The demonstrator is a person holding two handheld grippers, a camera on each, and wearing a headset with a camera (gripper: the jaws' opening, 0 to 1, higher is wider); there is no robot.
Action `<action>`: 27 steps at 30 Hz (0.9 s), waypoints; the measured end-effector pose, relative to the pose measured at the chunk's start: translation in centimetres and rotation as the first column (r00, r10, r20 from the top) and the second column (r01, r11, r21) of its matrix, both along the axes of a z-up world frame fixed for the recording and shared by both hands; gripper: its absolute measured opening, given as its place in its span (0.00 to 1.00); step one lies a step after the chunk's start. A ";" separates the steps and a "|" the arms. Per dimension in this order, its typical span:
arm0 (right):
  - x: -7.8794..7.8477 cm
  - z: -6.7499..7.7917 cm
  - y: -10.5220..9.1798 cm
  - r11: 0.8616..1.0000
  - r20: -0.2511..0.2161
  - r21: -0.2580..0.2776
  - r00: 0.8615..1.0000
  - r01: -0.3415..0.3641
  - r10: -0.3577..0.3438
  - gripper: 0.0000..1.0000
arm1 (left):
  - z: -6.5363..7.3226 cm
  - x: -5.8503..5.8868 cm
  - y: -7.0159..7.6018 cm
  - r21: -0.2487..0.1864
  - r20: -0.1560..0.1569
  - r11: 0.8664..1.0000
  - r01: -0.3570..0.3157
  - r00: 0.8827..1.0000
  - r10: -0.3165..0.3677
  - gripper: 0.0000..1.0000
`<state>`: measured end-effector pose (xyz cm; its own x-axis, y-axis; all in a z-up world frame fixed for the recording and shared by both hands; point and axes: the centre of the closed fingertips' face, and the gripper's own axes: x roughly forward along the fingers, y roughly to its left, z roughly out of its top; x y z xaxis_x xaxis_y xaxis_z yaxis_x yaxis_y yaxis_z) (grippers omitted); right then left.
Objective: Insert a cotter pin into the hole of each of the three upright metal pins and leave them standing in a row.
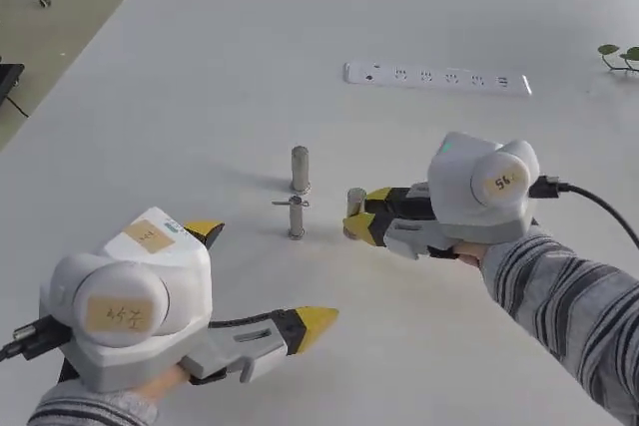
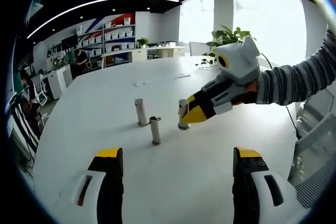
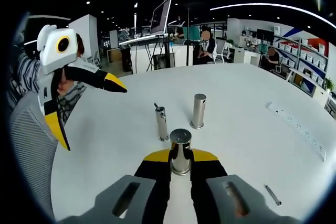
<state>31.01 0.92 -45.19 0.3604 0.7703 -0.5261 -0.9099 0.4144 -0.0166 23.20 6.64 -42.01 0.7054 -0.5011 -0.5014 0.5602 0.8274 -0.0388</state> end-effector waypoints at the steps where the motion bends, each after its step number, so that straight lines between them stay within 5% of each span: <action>1: -0.2 0.0 -0.1 1.000 0.001 -0.002 1.000 0.001 -0.001 0.08 | 0.0 -0.1 0.0 -0.001 0.000 1.000 -0.001 1.000 0.001 0.85; 27: -3.3 -1.4 -1.5 1.000 -0.018 -0.013 1.000 0.004 -0.004 0.08 | 0.7 -1.1 0.4 -0.023 0.010 0.999 -0.025 1.000 0.025 0.84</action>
<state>27.76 -0.54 -46.56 0.3537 0.7619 -0.5426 -0.9086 0.4176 -0.0059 22.08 7.02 -41.28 0.7228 -0.4946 -0.4826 0.5398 0.8402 -0.0526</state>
